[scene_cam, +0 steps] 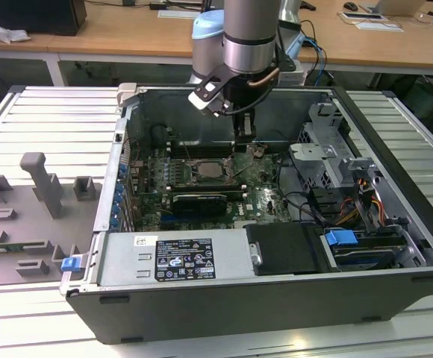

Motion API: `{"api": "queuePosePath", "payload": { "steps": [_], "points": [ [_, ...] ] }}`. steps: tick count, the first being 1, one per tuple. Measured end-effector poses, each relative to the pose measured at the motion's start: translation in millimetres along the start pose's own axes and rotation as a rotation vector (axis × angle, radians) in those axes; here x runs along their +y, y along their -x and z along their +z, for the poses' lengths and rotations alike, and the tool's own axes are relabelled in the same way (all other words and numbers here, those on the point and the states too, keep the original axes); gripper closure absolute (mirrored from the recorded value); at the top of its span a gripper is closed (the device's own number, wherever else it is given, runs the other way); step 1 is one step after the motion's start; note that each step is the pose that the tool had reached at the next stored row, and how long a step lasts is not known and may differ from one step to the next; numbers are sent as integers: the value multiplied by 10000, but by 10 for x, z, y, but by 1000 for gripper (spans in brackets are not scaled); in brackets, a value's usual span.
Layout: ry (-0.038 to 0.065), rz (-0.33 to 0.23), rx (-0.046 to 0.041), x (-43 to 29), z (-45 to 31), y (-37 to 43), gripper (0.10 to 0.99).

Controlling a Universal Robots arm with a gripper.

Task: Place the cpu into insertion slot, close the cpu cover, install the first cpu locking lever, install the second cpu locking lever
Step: 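Close the cpu cover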

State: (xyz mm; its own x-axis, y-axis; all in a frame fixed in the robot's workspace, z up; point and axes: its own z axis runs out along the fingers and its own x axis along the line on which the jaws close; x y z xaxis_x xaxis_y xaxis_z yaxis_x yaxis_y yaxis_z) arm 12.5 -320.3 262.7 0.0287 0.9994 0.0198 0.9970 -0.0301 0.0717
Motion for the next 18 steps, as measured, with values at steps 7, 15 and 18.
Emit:
{"api": "queuePosePath", "payload": {
  "steps": [7,15,18],
  "points": [
    [-12,-32,2,259,15,-9,980],
    [-24,-331,22,398,55,-23,980],
    [-33,-354,19,424,111,-30,980]
  ]
}}
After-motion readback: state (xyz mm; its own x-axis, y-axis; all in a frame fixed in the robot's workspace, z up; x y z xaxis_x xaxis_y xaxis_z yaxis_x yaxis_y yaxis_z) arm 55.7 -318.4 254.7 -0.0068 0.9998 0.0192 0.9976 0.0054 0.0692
